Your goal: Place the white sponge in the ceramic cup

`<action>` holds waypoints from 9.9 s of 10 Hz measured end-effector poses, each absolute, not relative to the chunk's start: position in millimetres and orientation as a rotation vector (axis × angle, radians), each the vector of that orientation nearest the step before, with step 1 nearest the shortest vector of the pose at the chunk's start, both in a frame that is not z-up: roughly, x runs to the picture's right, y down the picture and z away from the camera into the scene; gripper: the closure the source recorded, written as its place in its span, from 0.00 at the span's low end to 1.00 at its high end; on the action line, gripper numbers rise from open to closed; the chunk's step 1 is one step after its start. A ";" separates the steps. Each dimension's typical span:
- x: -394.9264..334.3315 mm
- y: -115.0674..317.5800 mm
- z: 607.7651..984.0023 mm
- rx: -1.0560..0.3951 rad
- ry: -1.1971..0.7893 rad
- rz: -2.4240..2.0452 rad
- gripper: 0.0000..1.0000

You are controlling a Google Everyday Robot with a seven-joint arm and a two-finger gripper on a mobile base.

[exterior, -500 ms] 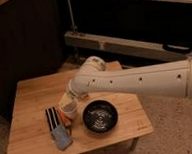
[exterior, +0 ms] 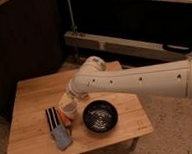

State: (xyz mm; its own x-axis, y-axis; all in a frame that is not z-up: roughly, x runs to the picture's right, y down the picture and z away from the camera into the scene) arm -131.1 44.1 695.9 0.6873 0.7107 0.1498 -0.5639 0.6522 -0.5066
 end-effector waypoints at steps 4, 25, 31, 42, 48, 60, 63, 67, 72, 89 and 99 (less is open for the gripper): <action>-131.2 44.6 696.5 -0.449 -0.353 0.741 0.20; -76.6 192.8 646.2 -0.438 -0.583 0.726 0.20; -148.5 207.3 671.9 -0.422 -0.742 0.622 0.20; -170.4 241.3 723.9 -0.463 -0.544 0.623 0.20; -190.4 264.6 736.4 -0.570 -0.517 0.605 0.20; -209.8 285.7 752.7 -0.671 -0.411 0.614 0.25; -208.2 288.2 759.6 -0.675 -0.327 0.647 0.76; -199.2 285.6 757.9 -0.664 -0.301 0.672 0.98; -152.3 241.9 718.1 -0.568 -0.308 0.741 0.98; -60.7 146.0 691.3 -0.406 -0.304 0.800 0.98; -84.5 103.0 689.7 -0.384 -0.330 0.779 0.98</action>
State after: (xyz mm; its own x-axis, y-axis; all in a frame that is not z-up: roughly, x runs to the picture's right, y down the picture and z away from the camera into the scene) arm -84.5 103.0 689.7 0.6672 0.7306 0.1451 -0.6128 0.6491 -0.4507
